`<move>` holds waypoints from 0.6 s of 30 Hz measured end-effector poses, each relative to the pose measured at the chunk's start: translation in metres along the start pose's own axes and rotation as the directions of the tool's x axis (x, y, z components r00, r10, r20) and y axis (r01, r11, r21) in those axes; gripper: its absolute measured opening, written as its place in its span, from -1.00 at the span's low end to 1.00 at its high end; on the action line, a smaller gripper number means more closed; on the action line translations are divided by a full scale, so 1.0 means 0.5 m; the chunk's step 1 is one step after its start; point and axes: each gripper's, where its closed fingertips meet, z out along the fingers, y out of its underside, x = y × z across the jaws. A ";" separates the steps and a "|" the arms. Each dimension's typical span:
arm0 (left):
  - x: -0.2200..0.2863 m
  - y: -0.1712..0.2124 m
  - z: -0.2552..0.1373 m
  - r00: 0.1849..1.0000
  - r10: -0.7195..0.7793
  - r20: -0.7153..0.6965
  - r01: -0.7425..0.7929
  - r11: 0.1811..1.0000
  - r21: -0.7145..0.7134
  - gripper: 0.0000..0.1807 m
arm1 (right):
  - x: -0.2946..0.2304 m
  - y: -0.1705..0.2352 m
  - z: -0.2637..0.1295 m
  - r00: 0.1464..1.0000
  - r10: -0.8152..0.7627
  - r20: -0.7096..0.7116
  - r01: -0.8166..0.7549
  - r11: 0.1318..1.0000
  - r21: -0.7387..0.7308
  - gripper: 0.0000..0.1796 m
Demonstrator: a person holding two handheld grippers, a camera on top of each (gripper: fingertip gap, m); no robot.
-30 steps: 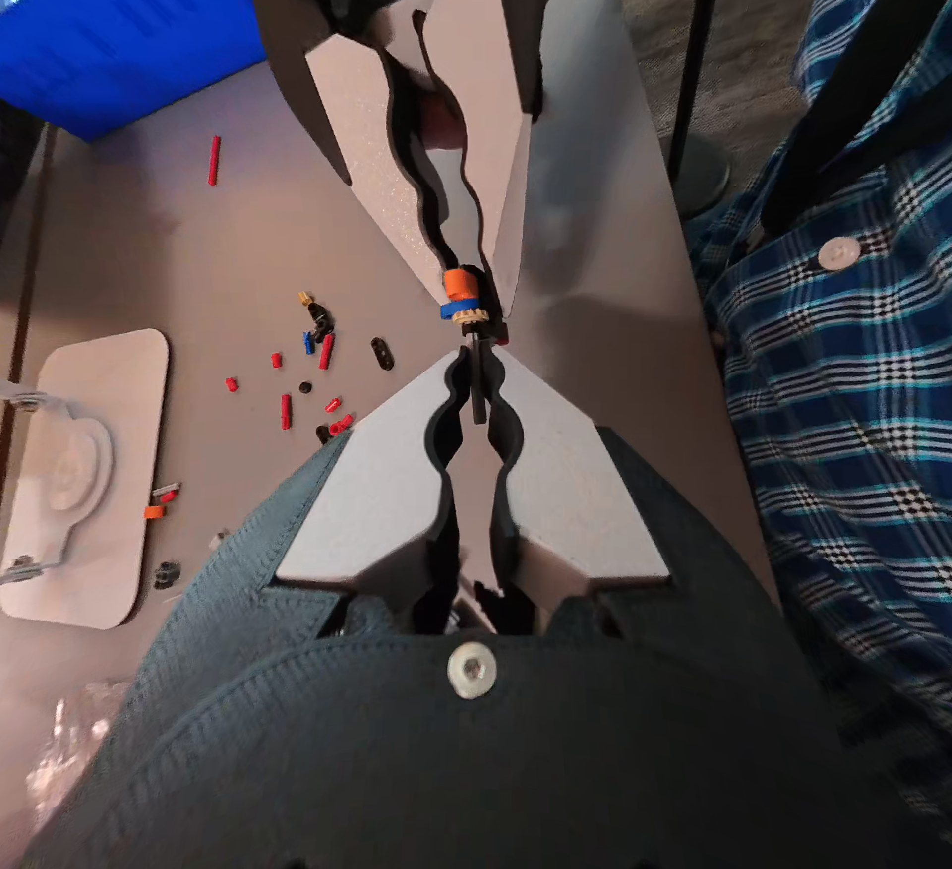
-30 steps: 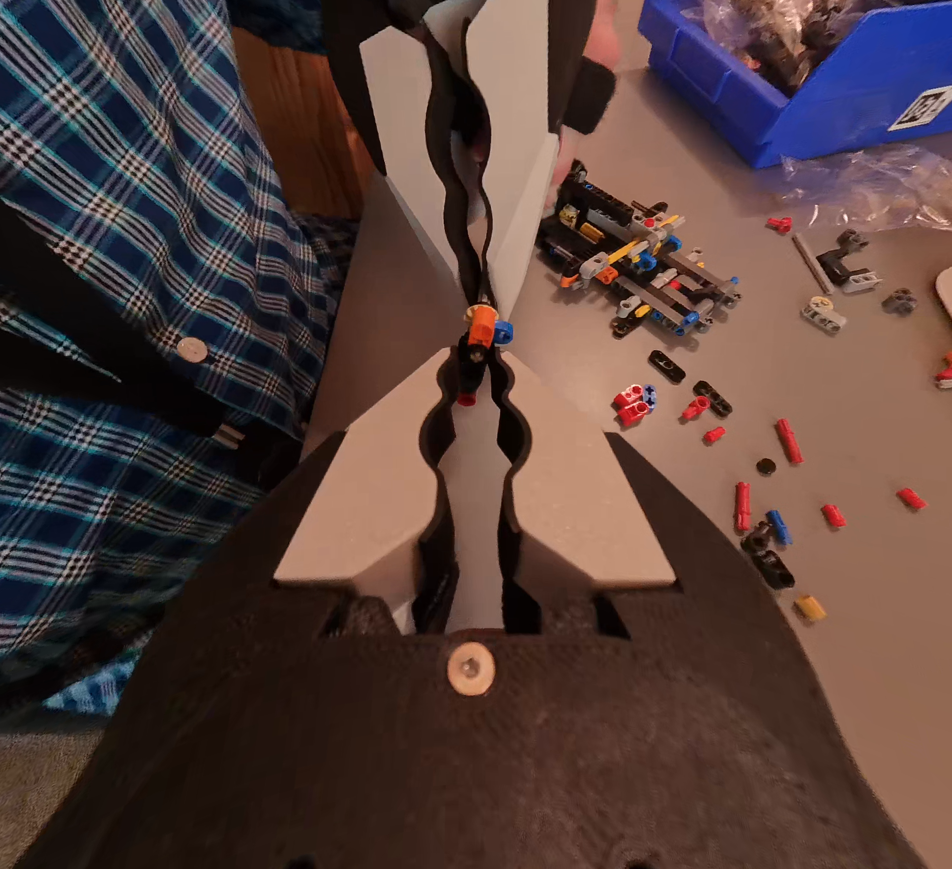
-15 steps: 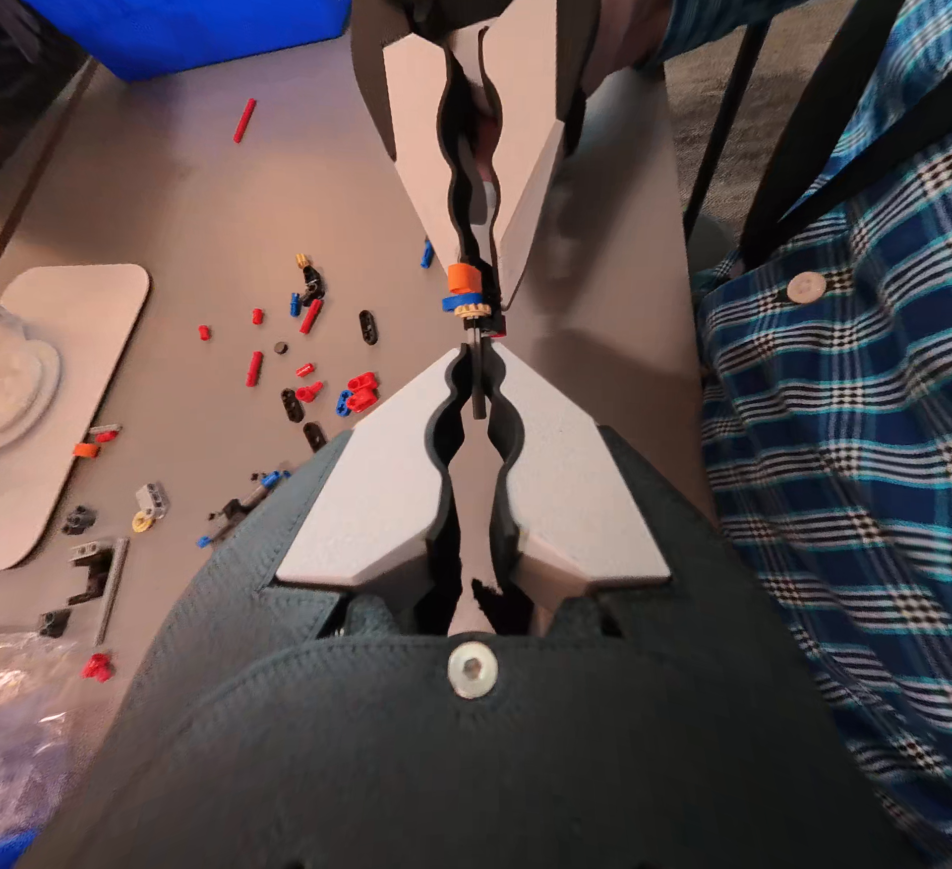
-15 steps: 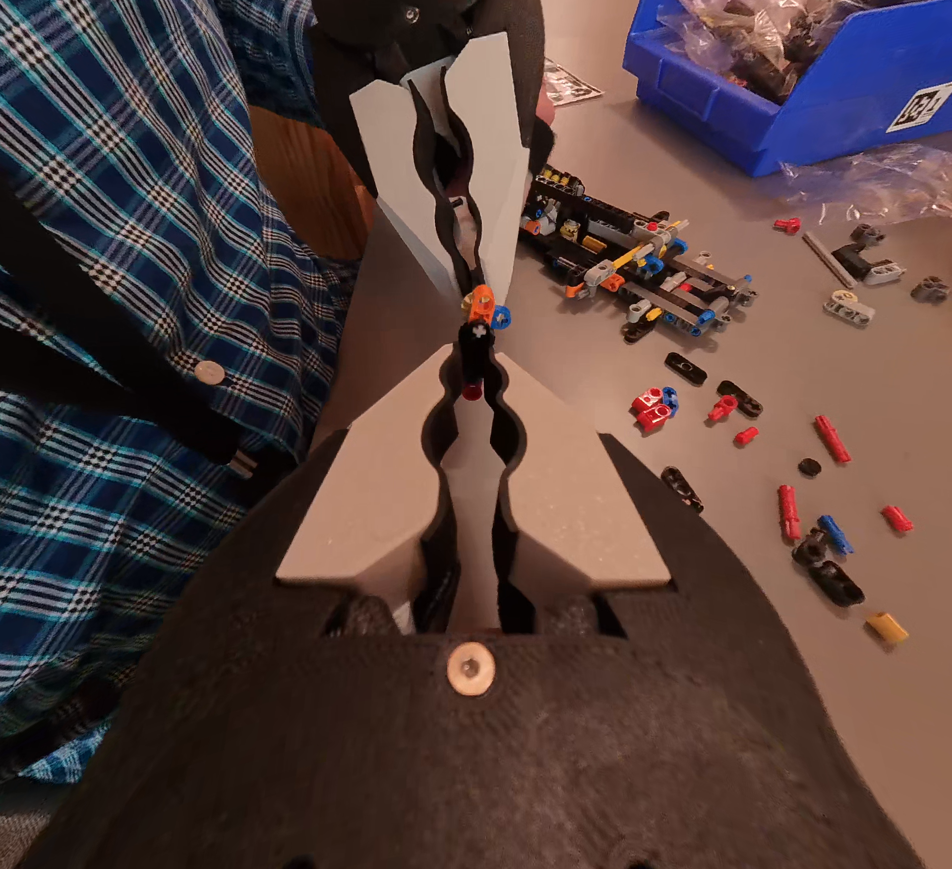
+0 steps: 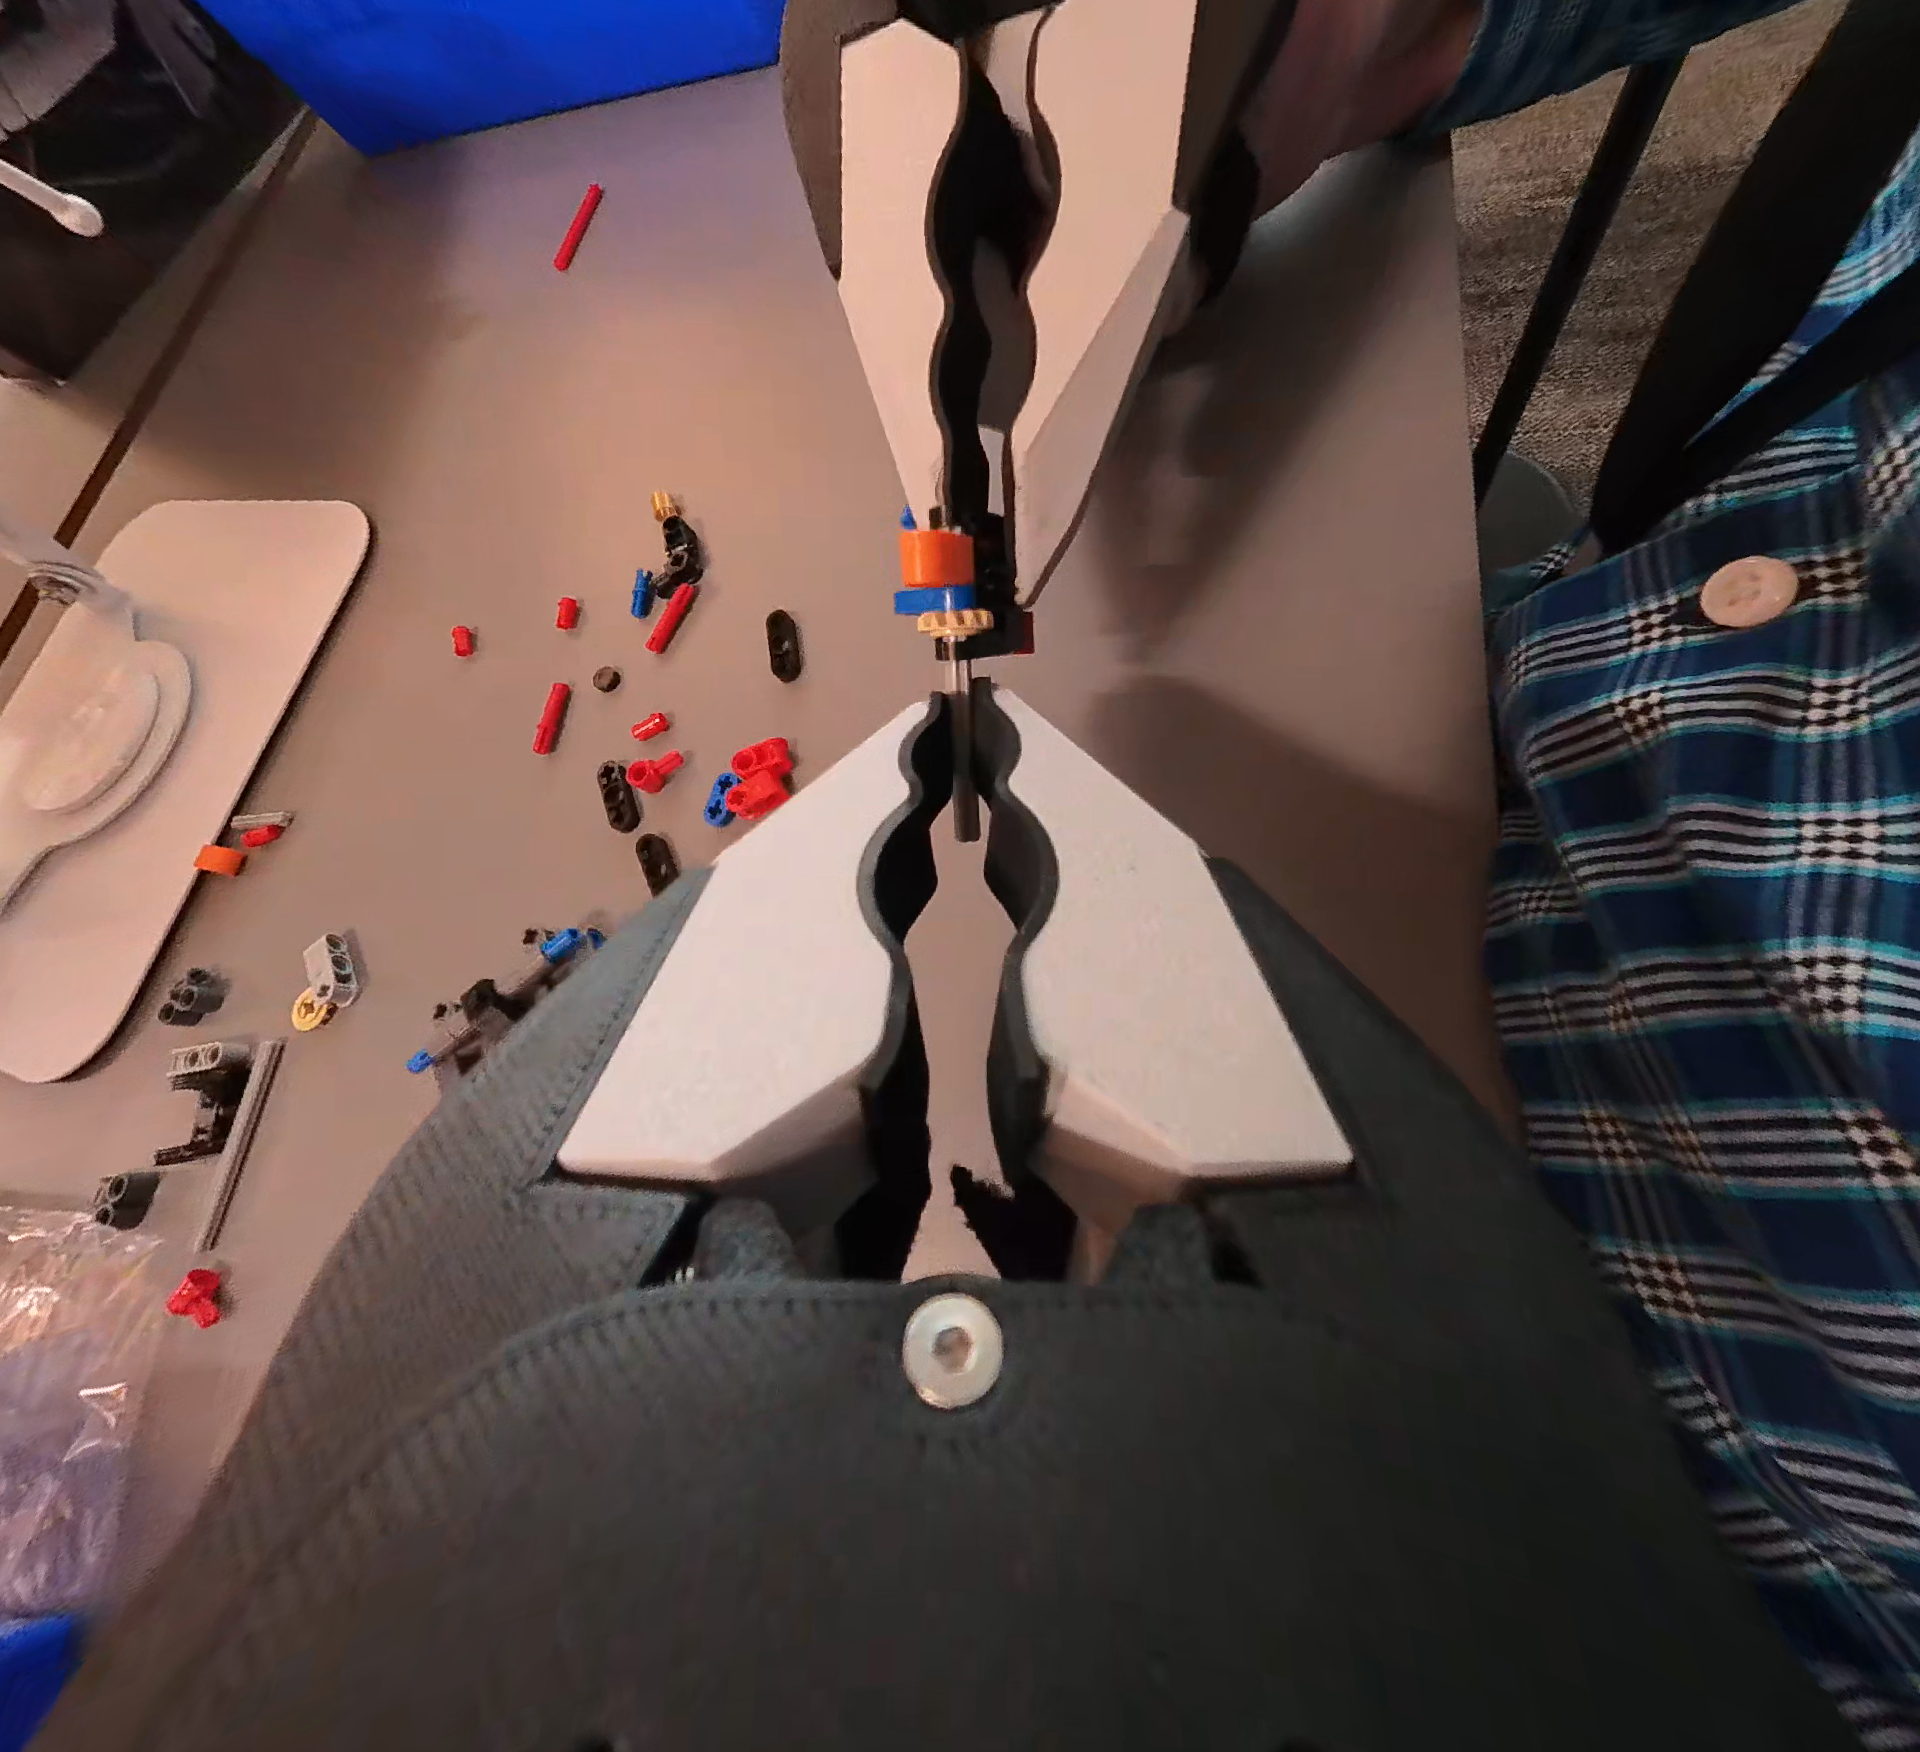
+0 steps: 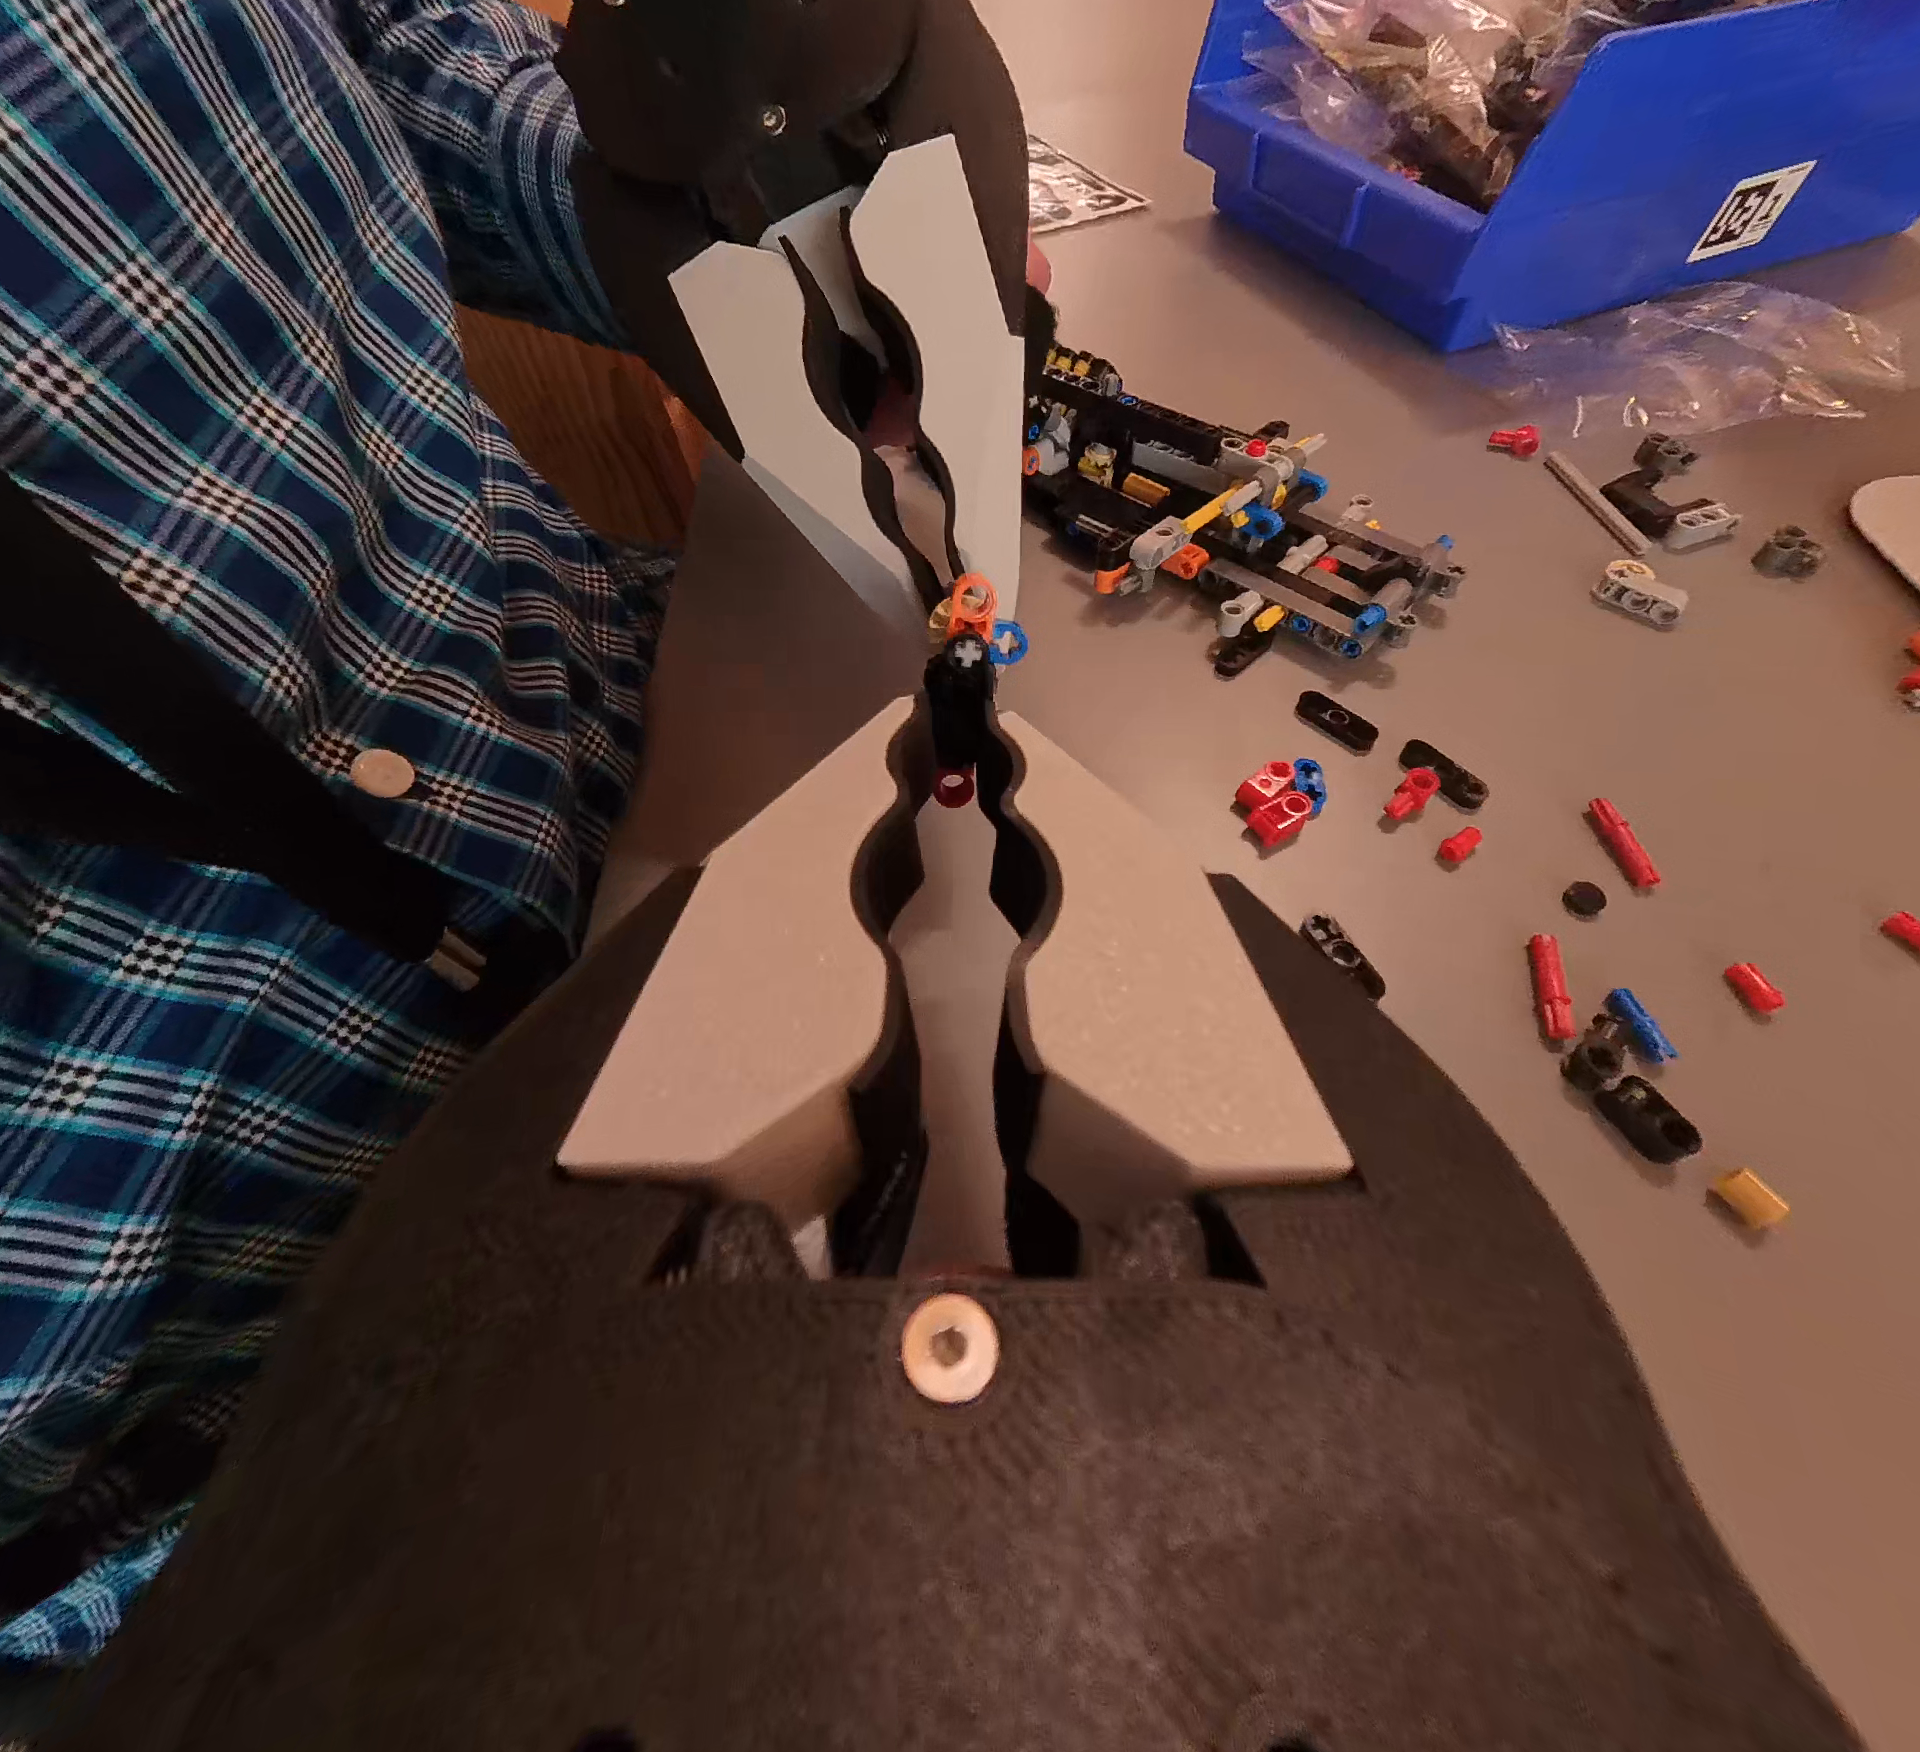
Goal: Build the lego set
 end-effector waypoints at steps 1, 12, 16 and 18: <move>0.002 0.003 0.001 1.000 0.019 0.002 -0.019 1.000 -0.015 -0.97 | -0.001 0.004 0.002 1.000 0.005 0.012 -0.004 1.000 -0.013 -0.94; -0.002 0.010 0.017 0.991 0.135 0.017 -0.132 0.985 -0.108 -0.97 | 0.014 0.002 0.010 0.999 0.012 -0.034 -0.013 1.000 -0.023 -0.85; -0.004 0.008 0.018 0.989 0.146 0.010 -0.144 0.983 -0.114 -0.97 | 0.016 0.000 0.007 0.999 0.019 -0.033 -0.019 1.000 -0.009 -0.84; -0.008 0.008 0.018 0.983 0.180 0.024 -0.175 0.975 -0.134 -0.97 | 0.019 -0.004 0.004 0.999 0.003 -0.049 -0.003 1.000 0.003 -0.85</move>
